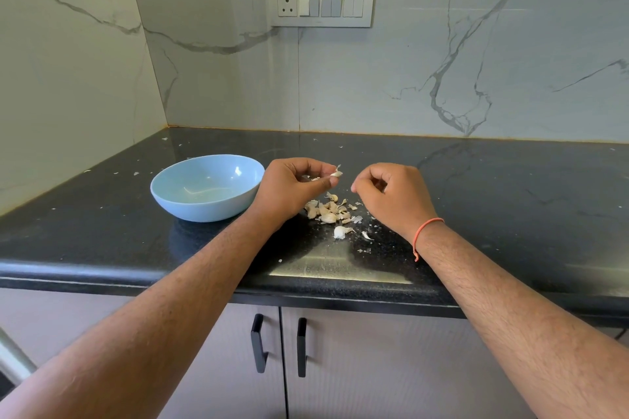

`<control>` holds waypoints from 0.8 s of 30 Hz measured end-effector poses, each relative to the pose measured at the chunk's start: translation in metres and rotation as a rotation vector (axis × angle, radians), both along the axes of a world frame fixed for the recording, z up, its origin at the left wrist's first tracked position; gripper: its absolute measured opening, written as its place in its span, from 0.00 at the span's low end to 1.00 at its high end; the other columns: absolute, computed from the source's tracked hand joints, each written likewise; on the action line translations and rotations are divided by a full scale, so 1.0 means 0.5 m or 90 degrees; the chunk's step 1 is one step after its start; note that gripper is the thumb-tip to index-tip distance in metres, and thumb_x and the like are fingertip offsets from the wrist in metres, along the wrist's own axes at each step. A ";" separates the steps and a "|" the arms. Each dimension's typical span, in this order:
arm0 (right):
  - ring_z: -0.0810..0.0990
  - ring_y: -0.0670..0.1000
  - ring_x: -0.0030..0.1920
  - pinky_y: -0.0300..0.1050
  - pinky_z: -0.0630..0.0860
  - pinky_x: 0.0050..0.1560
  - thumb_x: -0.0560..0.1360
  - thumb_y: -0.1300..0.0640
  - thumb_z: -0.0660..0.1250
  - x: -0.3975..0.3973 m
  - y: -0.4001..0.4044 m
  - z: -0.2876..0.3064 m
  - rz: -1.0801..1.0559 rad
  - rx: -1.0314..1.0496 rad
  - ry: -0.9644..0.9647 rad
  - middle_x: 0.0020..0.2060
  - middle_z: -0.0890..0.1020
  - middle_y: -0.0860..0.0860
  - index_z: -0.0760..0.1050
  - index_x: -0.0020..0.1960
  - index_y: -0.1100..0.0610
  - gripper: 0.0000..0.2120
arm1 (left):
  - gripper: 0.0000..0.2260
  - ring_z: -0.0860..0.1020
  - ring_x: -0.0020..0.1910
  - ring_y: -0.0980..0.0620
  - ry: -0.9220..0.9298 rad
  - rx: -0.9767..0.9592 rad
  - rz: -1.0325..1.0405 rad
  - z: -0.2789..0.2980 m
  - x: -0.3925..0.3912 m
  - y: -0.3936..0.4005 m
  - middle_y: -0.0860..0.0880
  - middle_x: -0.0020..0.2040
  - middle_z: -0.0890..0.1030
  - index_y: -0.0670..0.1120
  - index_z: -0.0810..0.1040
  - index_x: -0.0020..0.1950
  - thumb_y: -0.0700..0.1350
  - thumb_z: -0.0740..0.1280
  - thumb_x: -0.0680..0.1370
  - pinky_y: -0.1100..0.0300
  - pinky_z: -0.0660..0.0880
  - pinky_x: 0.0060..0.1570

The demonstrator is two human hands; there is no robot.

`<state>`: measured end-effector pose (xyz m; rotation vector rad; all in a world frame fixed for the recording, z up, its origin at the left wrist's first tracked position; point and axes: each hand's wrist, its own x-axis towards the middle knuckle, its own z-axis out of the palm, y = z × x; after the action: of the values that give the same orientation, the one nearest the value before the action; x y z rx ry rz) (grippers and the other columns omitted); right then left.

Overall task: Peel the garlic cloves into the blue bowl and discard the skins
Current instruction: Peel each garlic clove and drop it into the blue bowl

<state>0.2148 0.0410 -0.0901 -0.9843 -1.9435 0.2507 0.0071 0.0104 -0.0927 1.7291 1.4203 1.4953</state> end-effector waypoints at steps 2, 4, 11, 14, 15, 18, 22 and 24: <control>0.80 0.45 0.34 0.43 0.78 0.38 0.76 0.53 0.73 -0.001 -0.002 0.000 0.015 0.023 0.010 0.35 0.82 0.40 0.85 0.41 0.48 0.05 | 0.07 0.80 0.33 0.65 -0.004 0.000 -0.014 0.001 0.002 -0.002 0.55 0.44 0.88 0.48 0.89 0.52 0.44 0.80 0.75 0.71 0.75 0.38; 0.81 0.46 0.39 0.43 0.80 0.45 0.76 0.52 0.75 0.000 0.000 -0.001 0.045 0.023 0.001 0.41 0.83 0.40 0.86 0.49 0.46 0.03 | 0.07 0.83 0.36 0.61 -0.009 0.000 -0.030 0.002 0.001 -0.003 0.54 0.44 0.89 0.48 0.88 0.51 0.44 0.80 0.75 0.67 0.78 0.40; 0.83 0.45 0.41 0.27 0.71 0.40 0.76 0.56 0.77 -0.001 0.003 0.002 0.069 0.016 0.039 0.43 0.85 0.40 0.87 0.50 0.49 0.04 | 0.07 0.86 0.42 0.56 -0.039 0.016 -0.069 0.003 0.003 -0.004 0.50 0.44 0.89 0.44 0.88 0.52 0.44 0.79 0.75 0.64 0.80 0.43; 0.82 0.43 0.42 0.27 0.72 0.39 0.77 0.55 0.76 -0.001 0.001 0.001 0.071 0.006 0.045 0.42 0.85 0.39 0.87 0.49 0.50 0.02 | 0.07 0.83 0.39 0.59 -0.040 0.013 -0.058 0.003 0.003 -0.005 0.51 0.43 0.89 0.45 0.89 0.52 0.45 0.78 0.76 0.67 0.77 0.39; 0.82 0.43 0.42 0.27 0.72 0.39 0.77 0.55 0.76 -0.002 0.001 0.000 0.070 0.004 0.045 0.42 0.85 0.39 0.86 0.48 0.50 0.01 | 0.07 0.82 0.37 0.60 -0.034 0.014 -0.058 0.003 0.002 -0.004 0.51 0.42 0.88 0.45 0.89 0.53 0.45 0.78 0.77 0.68 0.76 0.37; 0.82 0.43 0.43 0.27 0.73 0.41 0.77 0.55 0.76 -0.003 0.004 -0.001 0.066 0.002 0.049 0.42 0.85 0.39 0.86 0.48 0.49 0.02 | 0.07 0.78 0.34 0.62 -0.026 0.020 -0.066 0.002 0.001 -0.003 0.50 0.41 0.88 0.46 0.89 0.54 0.46 0.76 0.78 0.69 0.74 0.35; 0.82 0.43 0.42 0.29 0.74 0.41 0.76 0.55 0.77 -0.002 0.007 -0.002 0.064 0.007 0.051 0.42 0.86 0.42 0.87 0.48 0.50 0.01 | 0.06 0.75 0.31 0.62 -0.033 0.013 -0.075 0.000 0.001 0.000 0.53 0.36 0.85 0.45 0.89 0.54 0.45 0.75 0.79 0.68 0.73 0.34; 0.83 0.43 0.42 0.29 0.75 0.42 0.76 0.55 0.77 -0.002 0.008 -0.003 0.066 0.010 0.048 0.42 0.87 0.42 0.87 0.48 0.51 0.01 | 0.06 0.75 0.32 0.61 -0.034 0.008 -0.080 0.000 0.000 0.000 0.53 0.37 0.85 0.45 0.88 0.55 0.45 0.75 0.80 0.68 0.73 0.34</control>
<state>0.2138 0.0451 -0.0916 -0.8525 -1.9270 0.3266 0.0070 0.0106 -0.0929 1.7384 1.2546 1.4750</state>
